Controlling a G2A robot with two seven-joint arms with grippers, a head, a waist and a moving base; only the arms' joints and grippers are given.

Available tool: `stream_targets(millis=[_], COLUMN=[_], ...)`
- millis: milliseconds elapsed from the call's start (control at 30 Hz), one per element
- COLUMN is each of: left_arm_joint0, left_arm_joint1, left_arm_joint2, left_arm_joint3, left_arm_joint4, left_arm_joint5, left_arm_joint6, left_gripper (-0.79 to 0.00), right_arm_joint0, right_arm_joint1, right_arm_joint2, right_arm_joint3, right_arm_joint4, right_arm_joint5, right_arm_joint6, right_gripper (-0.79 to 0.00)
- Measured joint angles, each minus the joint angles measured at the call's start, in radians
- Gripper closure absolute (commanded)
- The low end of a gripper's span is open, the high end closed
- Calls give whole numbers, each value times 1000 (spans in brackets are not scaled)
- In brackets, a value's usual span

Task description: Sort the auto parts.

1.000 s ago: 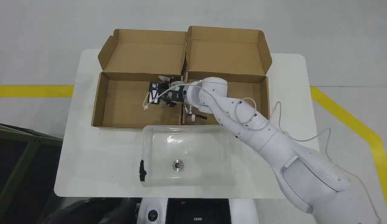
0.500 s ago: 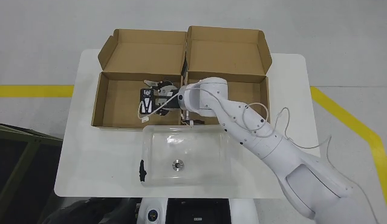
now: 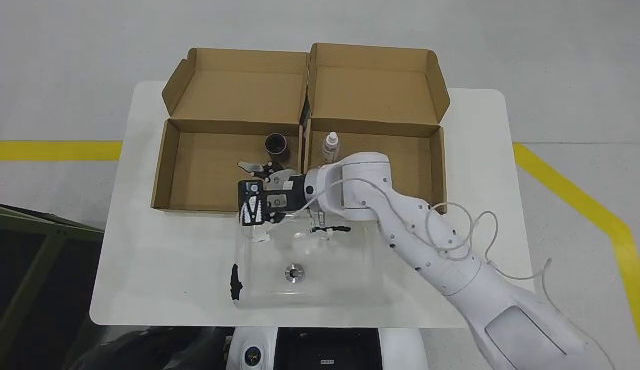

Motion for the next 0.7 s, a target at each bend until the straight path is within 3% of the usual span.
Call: stream_targets(millis=[700], left_arm_joint0=[0], left_arm_joint1=[0], left_arm_joint2=[0], left_arm_joint3=[0], left_arm_joint4=[0], left_arm_joint5=[0], left_arm_joint6=[0], left_gripper=[-785], right_arm_joint0=[-281], right_arm_joint1=[90], right_arm_joint2=[105], right_arm_joint3=[-306], right_arm_joint4=[-57], right_arm_joint5=[-165], right_arm_joint6=[54], right_gripper=[-674])
